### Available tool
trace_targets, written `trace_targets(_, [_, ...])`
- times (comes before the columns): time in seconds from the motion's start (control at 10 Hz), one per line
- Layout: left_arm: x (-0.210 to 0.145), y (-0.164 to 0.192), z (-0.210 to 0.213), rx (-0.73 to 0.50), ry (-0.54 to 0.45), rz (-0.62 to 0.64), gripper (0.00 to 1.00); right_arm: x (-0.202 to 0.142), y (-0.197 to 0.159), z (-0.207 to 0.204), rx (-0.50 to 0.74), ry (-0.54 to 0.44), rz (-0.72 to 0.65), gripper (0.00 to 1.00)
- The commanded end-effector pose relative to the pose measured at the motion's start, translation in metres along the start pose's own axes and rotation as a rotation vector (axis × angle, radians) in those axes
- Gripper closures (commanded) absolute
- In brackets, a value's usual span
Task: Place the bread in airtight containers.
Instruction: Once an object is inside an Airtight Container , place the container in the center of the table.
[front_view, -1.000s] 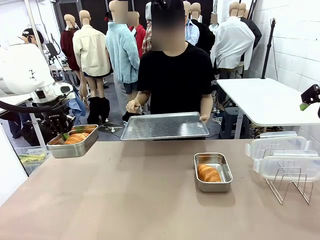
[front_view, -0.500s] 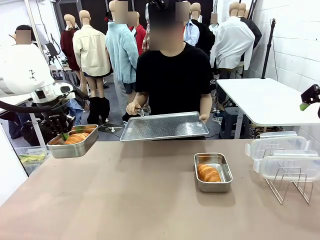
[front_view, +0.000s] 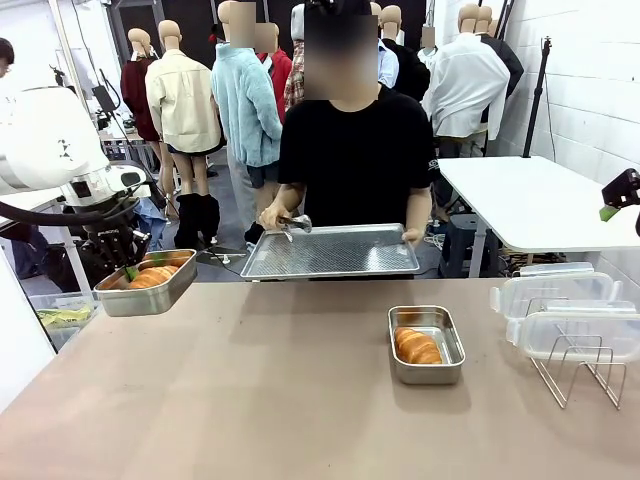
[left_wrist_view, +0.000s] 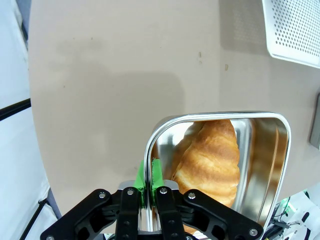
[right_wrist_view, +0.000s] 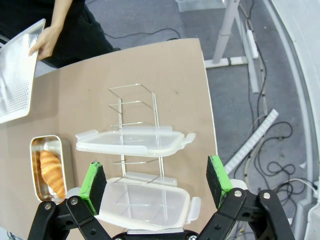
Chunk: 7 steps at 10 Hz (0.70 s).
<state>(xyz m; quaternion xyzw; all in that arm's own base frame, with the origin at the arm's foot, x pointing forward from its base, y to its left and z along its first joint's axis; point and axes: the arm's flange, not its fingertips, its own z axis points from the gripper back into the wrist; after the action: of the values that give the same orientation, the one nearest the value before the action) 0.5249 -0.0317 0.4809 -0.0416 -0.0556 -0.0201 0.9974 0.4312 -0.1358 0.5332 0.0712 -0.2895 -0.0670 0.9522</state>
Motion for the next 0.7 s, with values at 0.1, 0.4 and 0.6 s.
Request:
trace_targets(0.1, [0.013, -0.013, -0.015, 0.074, -0.034, 0.046, 1.00, 0.001, 0.002, -0.001, -0.010, -0.004, -0.014, 0.00])
trace_targets(0.4, [0.013, -0.021, -0.062, 0.048, -0.126, 0.064, 1.00, 0.001, 0.002, -0.001, -0.010, -0.004, -0.014, 0.00])
trace_targets(0.6, [-0.003, -0.017, -0.080, 0.001, -0.110, 0.068, 1.00, 0.001, 0.002, -0.001, -0.010, -0.004, -0.014, 0.00])
